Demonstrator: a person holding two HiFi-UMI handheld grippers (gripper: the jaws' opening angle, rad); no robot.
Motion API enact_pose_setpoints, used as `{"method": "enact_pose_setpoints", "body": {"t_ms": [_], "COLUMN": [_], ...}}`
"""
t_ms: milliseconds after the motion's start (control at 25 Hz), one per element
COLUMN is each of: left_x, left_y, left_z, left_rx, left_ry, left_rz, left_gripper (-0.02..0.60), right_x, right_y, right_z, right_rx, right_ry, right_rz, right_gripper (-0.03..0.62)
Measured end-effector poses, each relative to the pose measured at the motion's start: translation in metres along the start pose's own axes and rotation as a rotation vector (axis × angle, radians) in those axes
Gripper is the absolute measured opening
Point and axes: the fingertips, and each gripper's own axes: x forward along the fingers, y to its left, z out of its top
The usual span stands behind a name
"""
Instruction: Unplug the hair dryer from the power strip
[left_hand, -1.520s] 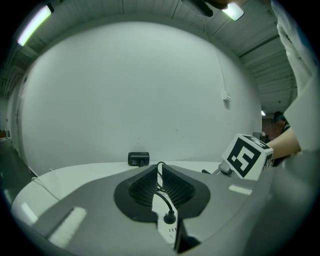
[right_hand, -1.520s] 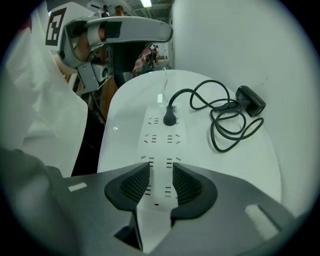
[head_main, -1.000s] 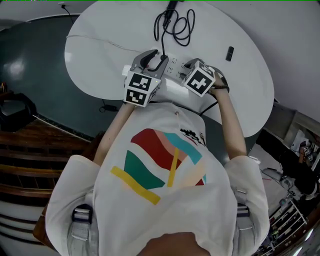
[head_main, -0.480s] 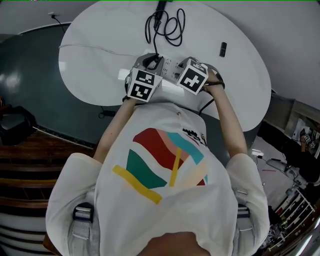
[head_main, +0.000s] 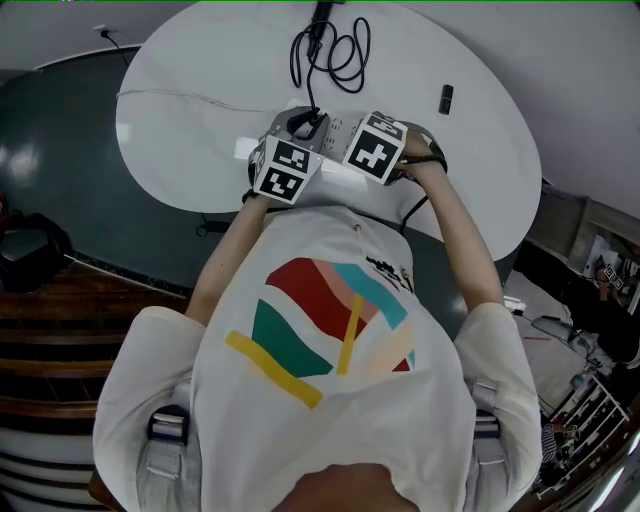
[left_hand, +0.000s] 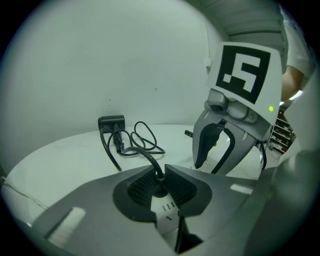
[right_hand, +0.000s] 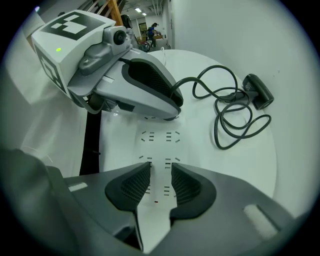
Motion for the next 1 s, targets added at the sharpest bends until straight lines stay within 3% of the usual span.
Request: {"method": "enact_pose_setpoints", "body": {"t_ms": [320, 520, 840, 1000], "left_x": [0.0, -0.007, -0.013, -0.013], "left_y": [0.0, 0.001, 0.0, -0.001], "left_z": [-0.002, -0.002, -0.006, -0.009], "left_rx": [-0.029, -0.06, -0.103, -0.143], "left_ry": [-0.012, -0.022, -0.02, -0.024], "left_rz": [0.03, 0.008, 0.021, 0.018], "left_gripper": [0.046, 0.046, 0.046, 0.046], "right_x": [0.003, 0.003, 0.005, 0.005], "right_y": [-0.005, -0.004, -0.001, -0.005], "right_z": [-0.001, 0.001, 0.002, 0.002], "right_rx": [-0.029, -0.072, -0.044, -0.041], "right_ry": [0.09, 0.124, 0.119, 0.1], "right_rz": [0.035, 0.014, 0.023, 0.013], "right_gripper": [0.109, 0.104, 0.101, 0.069]}}
